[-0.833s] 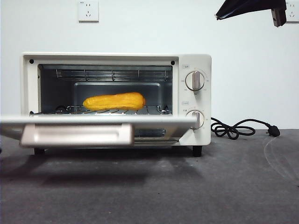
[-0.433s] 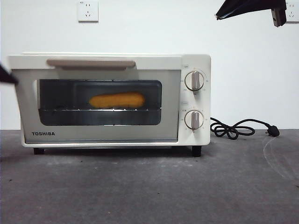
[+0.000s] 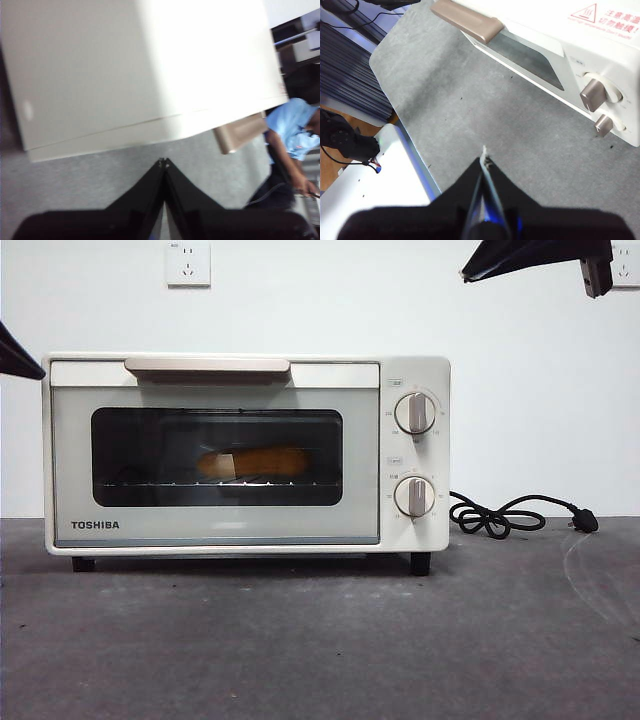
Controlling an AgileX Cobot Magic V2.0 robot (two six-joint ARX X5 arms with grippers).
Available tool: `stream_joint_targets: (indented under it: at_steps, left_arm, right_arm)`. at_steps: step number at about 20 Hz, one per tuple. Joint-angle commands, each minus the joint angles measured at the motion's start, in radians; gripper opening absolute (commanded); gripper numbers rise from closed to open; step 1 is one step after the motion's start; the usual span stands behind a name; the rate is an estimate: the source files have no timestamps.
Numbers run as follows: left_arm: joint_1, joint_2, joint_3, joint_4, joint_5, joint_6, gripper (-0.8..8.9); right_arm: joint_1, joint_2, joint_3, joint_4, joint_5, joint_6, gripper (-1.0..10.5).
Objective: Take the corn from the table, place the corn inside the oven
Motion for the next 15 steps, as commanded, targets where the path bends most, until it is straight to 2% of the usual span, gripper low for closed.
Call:
stream_joint_targets:
  at_steps: [1, 10, 15]
  left_arm:
    - [-0.001, 0.007, -0.002, 0.019, -0.025, -0.008, -0.08]
    - [-0.01, 0.007, -0.002, 0.146, -0.027, -0.111, -0.08]
    - [-0.021, 0.007, -0.002, 0.18, -0.027, -0.118, -0.08]
  right_arm:
    - [0.0, 0.006, -0.001, 0.002, -0.003, -0.01, -0.1]
    - [0.0, 0.006, -0.001, 0.005, -0.003, -0.011, -0.1]
    - [0.0, 0.006, -0.001, 0.006, -0.003, -0.011, -0.1]
